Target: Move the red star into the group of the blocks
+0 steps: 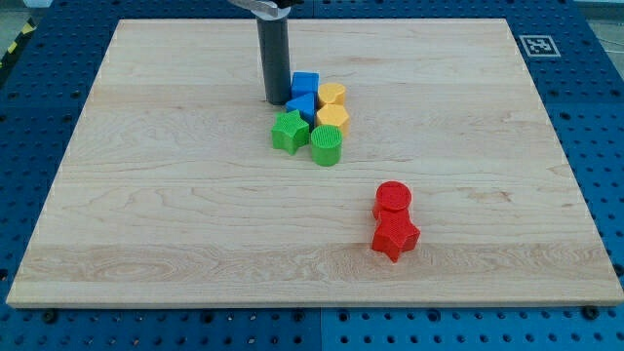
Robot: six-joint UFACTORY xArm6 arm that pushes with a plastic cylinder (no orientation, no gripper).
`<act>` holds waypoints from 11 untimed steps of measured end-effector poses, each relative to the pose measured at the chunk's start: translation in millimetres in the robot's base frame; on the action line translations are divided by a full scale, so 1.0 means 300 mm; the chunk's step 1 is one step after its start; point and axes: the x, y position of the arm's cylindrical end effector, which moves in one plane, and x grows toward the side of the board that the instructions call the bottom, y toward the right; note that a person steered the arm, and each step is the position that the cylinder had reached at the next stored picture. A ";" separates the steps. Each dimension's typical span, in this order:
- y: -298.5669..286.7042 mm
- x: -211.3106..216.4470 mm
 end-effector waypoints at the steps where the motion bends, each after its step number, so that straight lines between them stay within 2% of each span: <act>1: -0.059 -0.004; 2: -0.180 0.010; 3: -0.262 0.095; 4: -0.309 0.227; 6: -0.273 0.518; 7: -0.106 0.692; 8: 0.143 0.834; 10: 0.603 0.863; 11: 0.763 0.817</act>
